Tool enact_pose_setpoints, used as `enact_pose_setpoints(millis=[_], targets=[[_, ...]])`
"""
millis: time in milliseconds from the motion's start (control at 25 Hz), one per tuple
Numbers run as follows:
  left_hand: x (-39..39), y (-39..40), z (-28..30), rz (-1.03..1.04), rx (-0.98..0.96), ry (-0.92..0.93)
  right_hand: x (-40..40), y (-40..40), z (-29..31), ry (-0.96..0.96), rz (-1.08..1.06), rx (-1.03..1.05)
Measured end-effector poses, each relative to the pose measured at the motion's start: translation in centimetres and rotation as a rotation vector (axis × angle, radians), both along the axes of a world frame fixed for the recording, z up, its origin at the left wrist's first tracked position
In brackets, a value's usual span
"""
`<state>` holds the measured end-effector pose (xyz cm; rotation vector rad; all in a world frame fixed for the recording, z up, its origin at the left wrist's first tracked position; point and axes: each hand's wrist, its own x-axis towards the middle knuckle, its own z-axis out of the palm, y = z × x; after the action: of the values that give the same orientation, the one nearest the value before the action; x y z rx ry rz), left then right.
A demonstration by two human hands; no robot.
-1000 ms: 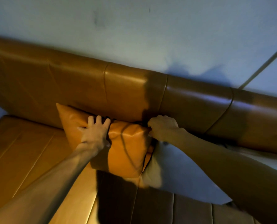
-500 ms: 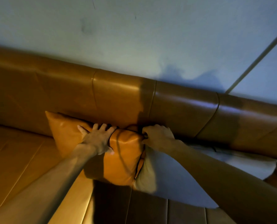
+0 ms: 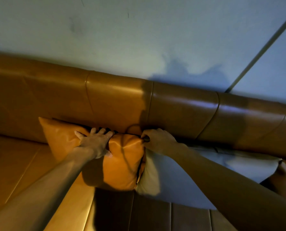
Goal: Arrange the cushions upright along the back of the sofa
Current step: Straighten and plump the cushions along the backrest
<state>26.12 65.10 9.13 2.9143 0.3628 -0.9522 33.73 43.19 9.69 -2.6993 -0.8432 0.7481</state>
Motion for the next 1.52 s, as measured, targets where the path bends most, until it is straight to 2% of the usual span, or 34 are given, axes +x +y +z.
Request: enact_pose_setpoints(millis=[120,200,320,400,480,600,720,840,1080,1240,1520], targets=[[0.6,-0.9,0.4,0.067,-0.006,0.103,-0.1,-0.7,0.4,0.036,-0.025,0.027],[1.5,-2.5,1.3,0.089,-0.108,0.081,-0.4,-2.6,1.5,0.031,-0.035,0.075],[2.9,-6.8,3.0,-0.014,-0.361,-0.146,-1.0,-8.6,3.0,-0.027,-0.086,0.102],[3.8,-11.0,4.2,-0.145,-0.478,-0.305,-1.1,-14.9,4.1,-0.095,-0.205,0.08],[4.9,-15.8,5.3,-0.25,-0.532,-0.342,-0.8,-22.1,4.9,-0.149,-0.352,0.06],[5.9,-22.9,6.4,-0.411,-0.435,-0.241,-0.9,-31.6,6.0,-0.122,-0.462,-0.134],[5.2,-28.6,5.9,-0.564,-0.109,-0.025,-1.8,-36.8,5.5,-0.13,-0.331,-0.348],[4.8,-30.1,4.3,-0.435,0.088,0.105,-1.5,-38.5,4.6,-0.17,-0.243,-0.346],[4.3,-29.6,2.9,-0.348,0.047,-0.053,-0.8,-37.8,3.6,-0.242,-0.237,-0.323],[4.3,-29.2,3.4,-0.334,0.016,-0.132,-0.2,-37.5,4.4,-0.257,-0.269,-0.222],[4.4,-29.7,2.7,-0.367,0.029,-0.108,-0.1,-37.6,3.5,-0.244,-0.286,-0.216]])
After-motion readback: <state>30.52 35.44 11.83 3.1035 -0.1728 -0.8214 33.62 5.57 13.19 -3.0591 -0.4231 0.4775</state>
